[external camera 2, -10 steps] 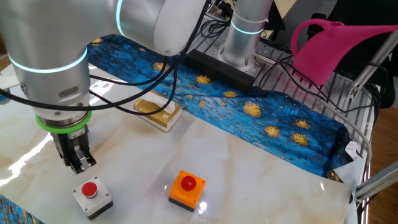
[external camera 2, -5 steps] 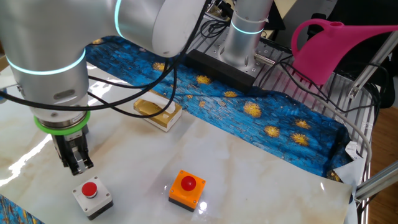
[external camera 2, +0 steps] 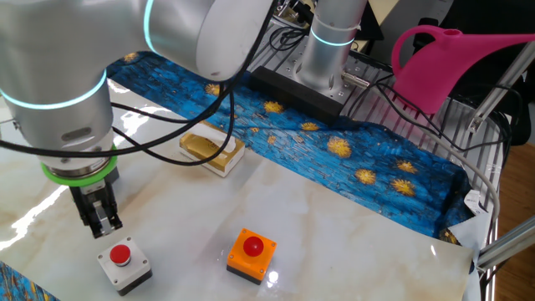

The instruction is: Press three buttons from left to right in sequence

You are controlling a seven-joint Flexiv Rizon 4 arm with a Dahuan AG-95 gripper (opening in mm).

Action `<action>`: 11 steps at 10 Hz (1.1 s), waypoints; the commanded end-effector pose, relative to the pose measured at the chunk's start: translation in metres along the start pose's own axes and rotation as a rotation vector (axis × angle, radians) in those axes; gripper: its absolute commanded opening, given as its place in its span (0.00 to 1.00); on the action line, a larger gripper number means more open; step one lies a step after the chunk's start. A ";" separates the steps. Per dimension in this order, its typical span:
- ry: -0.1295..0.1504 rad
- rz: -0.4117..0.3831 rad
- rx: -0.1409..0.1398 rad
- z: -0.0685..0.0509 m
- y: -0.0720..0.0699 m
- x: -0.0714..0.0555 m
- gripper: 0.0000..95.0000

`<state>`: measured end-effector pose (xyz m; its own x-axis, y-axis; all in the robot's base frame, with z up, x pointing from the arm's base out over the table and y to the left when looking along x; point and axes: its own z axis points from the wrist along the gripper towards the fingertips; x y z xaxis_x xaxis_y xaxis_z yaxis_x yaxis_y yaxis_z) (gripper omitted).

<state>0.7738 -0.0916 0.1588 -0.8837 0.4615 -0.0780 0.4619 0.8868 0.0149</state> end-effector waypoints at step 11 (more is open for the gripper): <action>-0.013 -0.043 -0.029 0.002 -0.006 0.010 0.00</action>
<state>0.7641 -0.0924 0.1553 -0.8966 0.4349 -0.0834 0.4331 0.9005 0.0403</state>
